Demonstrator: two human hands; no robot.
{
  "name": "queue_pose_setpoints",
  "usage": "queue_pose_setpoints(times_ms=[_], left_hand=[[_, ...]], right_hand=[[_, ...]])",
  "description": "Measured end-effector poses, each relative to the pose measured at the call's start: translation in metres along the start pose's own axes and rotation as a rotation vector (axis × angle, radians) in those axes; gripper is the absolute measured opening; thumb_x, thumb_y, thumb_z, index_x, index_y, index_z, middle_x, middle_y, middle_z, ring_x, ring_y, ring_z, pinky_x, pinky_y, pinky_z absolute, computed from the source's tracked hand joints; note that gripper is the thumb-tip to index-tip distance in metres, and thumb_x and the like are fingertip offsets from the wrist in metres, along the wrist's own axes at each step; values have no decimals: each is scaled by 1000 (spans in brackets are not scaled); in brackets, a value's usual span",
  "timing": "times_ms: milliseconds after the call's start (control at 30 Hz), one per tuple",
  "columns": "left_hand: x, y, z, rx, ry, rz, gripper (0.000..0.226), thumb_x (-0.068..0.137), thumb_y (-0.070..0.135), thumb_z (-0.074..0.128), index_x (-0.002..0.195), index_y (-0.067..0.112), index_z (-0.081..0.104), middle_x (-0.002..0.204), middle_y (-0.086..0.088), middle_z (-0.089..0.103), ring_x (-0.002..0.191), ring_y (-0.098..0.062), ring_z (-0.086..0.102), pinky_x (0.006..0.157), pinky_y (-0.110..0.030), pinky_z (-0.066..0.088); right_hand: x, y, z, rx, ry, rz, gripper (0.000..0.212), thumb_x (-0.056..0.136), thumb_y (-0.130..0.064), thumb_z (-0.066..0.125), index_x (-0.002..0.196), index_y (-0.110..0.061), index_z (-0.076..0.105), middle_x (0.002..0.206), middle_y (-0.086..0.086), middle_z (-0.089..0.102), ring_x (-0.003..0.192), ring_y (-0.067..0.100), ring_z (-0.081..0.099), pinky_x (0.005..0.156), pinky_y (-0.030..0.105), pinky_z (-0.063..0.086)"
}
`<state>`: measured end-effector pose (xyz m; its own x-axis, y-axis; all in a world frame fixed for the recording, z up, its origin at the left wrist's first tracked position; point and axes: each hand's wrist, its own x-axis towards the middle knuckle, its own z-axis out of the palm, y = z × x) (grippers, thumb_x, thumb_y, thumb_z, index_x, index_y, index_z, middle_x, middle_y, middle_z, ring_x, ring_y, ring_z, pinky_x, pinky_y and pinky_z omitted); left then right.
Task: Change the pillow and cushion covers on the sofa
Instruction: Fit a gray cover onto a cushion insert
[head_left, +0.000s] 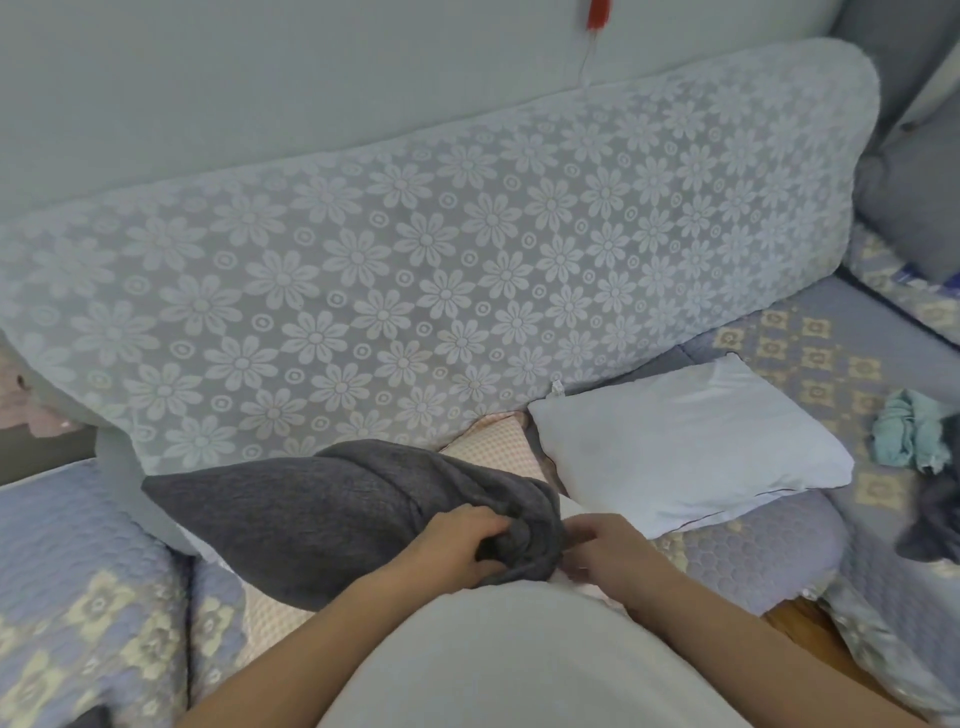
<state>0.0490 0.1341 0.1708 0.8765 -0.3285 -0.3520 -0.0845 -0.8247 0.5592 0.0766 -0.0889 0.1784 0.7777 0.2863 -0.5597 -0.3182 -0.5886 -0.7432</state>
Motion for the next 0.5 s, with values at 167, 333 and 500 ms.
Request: queue_pose_setpoints(times_ms=[167,333,500], left_hand=[[9,5,8,-20,36,22,63,83,43,67,142,28,56,136,5,55,125,-17,47,110,-39,39],[9,5,-3,-149,323,-22,55,78,29,79,130,25,62,124,14,60,116,-11,53,105,-44,43],[4,19,-50,-457,296,-100,37,90,21,76,125,23,64,117,10,70,110,-1,64,104,-26,48]], right_hand=[[4,42,-1,-339,186,-278,30,81,-16,67,104,-31,77,95,-21,60,92,1,52,82,20,37],[15,-14,14,-11,317,-328,42,84,-5,65,54,-34,58,51,-17,51,55,1,45,55,19,33],[27,-68,25,109,297,-339,16,91,-14,62,76,-19,63,69,-9,65,63,6,53,60,27,44]])
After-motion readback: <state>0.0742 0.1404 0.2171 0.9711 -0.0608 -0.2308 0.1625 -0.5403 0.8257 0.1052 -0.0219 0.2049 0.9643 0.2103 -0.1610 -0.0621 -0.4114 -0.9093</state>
